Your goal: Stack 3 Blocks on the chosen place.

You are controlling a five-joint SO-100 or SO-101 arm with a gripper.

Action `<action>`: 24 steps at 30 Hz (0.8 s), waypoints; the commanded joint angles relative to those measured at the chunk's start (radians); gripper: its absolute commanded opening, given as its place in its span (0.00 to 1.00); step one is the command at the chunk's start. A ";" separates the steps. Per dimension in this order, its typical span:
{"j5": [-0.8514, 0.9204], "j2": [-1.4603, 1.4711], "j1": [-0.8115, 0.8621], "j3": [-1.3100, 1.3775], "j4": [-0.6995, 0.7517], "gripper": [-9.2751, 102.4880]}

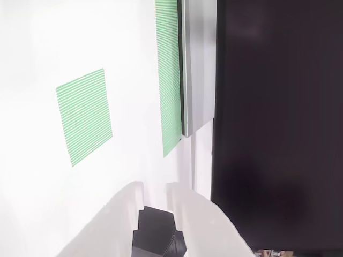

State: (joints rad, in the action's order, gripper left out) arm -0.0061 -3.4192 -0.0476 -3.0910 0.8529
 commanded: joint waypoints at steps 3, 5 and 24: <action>0.021 0.064 -0.015 0.107 0.008 0.09; 0.058 0.092 -0.026 0.135 -0.011 0.09; 0.221 0.620 -0.187 0.601 0.118 0.08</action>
State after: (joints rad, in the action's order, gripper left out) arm 0.2086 -2.8808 -0.2132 -2.5924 0.9357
